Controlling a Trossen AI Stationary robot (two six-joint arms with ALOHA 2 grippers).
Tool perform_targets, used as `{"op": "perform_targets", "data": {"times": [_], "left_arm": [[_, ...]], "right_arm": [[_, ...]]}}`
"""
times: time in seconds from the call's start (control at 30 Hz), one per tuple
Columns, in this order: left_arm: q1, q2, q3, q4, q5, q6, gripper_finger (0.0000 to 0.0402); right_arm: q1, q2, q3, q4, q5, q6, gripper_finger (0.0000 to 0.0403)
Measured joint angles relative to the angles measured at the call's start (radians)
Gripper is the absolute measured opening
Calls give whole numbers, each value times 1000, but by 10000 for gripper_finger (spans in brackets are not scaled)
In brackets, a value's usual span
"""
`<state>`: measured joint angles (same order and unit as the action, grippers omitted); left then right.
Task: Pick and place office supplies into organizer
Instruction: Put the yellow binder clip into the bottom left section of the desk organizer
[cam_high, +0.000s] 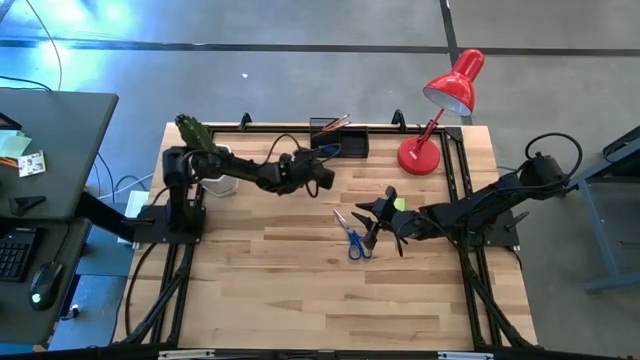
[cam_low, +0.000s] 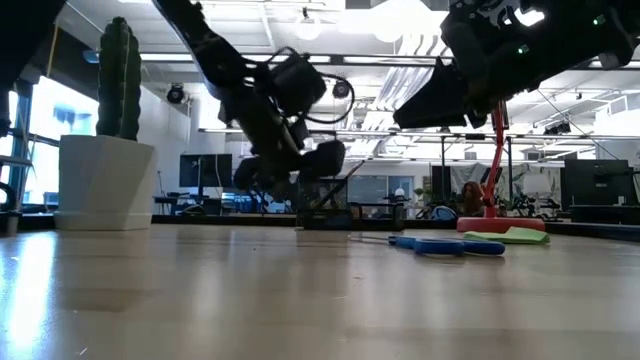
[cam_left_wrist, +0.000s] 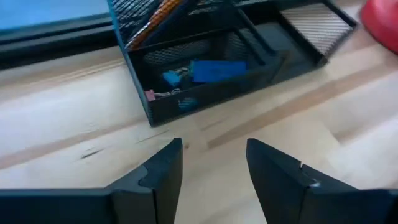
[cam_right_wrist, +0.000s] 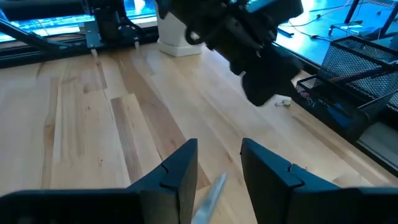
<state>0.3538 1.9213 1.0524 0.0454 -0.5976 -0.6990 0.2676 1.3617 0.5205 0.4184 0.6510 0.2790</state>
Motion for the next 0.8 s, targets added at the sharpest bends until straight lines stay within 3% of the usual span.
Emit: {"op": "perform_targets", "data": {"times": [0.33,0.5,0.8], "left_arm": [[63,15,34,-85,39,-44,118],[81,45,33,-91,109,-44,129],[85,84,34,-66,92,-42,163]], "right_arm": [[1,0,0,10,-13,6,119],[1,0,0,17,-13,8,119],[1,0,0,24,-13,8,119]]}}
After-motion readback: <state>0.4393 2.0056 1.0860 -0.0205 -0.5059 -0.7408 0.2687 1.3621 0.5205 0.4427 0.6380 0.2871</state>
